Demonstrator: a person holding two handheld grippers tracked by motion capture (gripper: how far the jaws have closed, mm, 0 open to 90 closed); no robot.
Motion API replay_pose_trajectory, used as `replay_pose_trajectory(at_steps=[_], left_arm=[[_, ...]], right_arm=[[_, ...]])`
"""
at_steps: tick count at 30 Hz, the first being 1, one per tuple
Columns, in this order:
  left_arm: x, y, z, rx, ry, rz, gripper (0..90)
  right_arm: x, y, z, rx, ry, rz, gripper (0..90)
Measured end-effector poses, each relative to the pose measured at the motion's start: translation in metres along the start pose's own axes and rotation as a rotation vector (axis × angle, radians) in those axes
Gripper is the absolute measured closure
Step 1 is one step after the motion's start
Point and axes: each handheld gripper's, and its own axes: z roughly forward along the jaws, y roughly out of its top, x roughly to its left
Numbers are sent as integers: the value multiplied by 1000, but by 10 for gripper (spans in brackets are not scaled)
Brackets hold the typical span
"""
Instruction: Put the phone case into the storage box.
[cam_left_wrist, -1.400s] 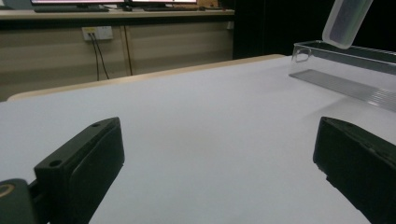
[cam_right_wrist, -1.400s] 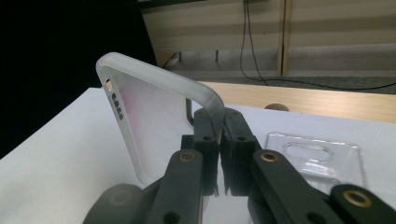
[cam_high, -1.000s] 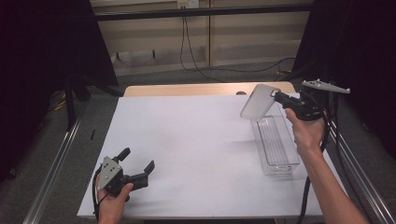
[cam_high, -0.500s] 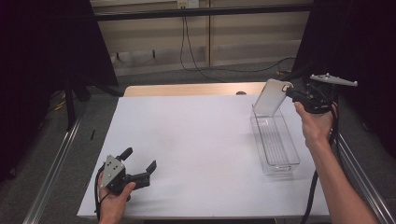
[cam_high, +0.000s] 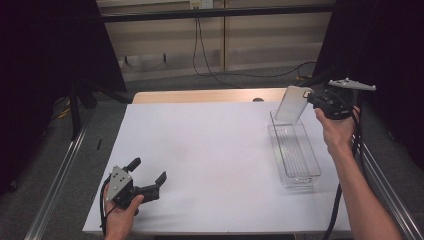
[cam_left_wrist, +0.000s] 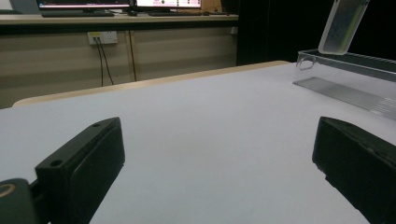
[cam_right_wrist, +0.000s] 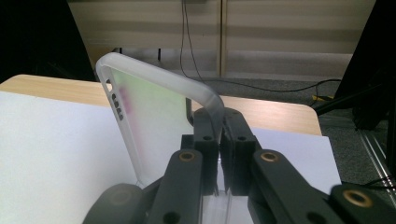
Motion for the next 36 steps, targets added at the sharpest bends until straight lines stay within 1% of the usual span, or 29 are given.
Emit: replay_pose_trajectory(at_steps=[3,4,7,9,17,19,20,22,29,30,36], left_arm=[[1,-1,0,4,3,-2,25],[1,-1,1,6,5,-9,26],[0,-1,0,11,0,-10,24],[0,0,-1,8,-2,-9,24],[-1,-2,1,22,-7,-9,24],[0,-1,1,20,-6,-5,23],[0,-1,1,14,-5,-12,23],[1,-1,0,16,-2,-11,23],[2,-2,0,24,-6,-8,23],[1,-2,0,24,-5,-9,24],[1,-2,1,23,-5,-10,23]], right_arm=[[-1,-2,4,5,-2,-5,857],[-1,-3,8,10,-9,-18,856],[0,-4,12,16,-9,-29,857],[0,-5,16,18,-5,-50,856],[-2,-9,25,25,-4,-57,856],[-2,-9,27,28,-7,-54,856],[-2,-10,29,30,-9,-54,856],[-2,-11,32,44,-16,-61,856],[0,-14,40,52,-25,-70,856],[0,-15,41,56,-33,-73,856],[-1,-20,46,62,-39,-73,856]])
